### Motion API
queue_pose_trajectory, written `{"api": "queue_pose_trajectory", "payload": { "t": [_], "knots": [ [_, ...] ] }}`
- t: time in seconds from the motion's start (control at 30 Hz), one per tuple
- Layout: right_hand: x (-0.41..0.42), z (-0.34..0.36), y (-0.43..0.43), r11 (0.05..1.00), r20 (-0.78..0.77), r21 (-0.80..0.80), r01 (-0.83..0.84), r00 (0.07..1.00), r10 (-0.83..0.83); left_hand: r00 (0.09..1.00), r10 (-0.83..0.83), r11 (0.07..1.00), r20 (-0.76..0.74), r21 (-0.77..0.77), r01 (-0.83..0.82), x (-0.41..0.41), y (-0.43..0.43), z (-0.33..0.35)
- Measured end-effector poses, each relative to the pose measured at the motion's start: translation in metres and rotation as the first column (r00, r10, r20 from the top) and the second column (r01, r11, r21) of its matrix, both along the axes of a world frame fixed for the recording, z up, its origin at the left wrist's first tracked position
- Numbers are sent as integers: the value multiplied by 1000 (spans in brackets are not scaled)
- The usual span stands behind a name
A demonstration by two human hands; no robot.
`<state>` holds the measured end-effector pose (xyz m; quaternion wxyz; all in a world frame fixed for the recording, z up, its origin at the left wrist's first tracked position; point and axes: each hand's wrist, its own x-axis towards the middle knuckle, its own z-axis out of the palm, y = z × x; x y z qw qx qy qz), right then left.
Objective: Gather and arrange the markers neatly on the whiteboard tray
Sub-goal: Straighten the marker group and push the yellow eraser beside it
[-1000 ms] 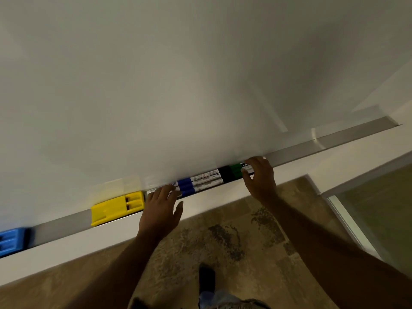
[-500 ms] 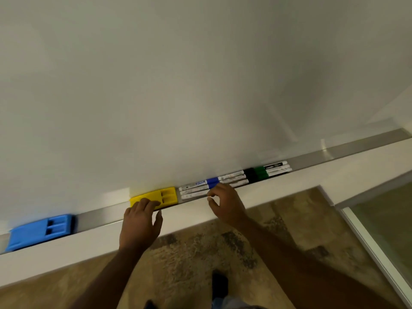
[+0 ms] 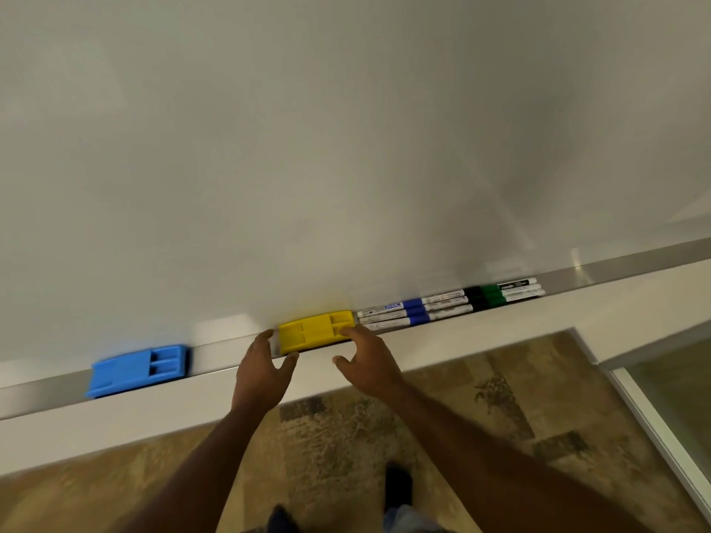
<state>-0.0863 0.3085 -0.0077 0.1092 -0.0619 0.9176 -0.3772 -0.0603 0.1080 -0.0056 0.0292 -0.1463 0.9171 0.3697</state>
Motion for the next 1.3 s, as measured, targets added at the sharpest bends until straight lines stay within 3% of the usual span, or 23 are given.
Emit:
{"api": "queue_pose_trajectory", "payload": {
  "t": [0.13, 0.47, 0.93, 1.1, 1.3],
  "knots": [
    [3, 1, -16, 998, -3, -44, 51, 999, -51, 999, 44, 988, -5, 151, -43, -1, -4, 4],
    [2, -1, -10, 996, 25, 61, 70, 997, -71, 999, 32, 981, -3, 191, -31, -8, 2, 2],
    [3, 1, 3, 974, -63, 225, 34, 998, -20, 999, -6, 995, -41, 103, 10, -7, 4, -1],
    [5, 11, -24, 986, -178, 168, -14, 983, 44, 990, 47, 999, -132, 5, -47, 6, -39, 8],
    [8, 18, -109, 985, -127, 8, -173, 977, 172, 964, 210, 958, -160, -164, -236, 20, -139, 19]
  ]
}}
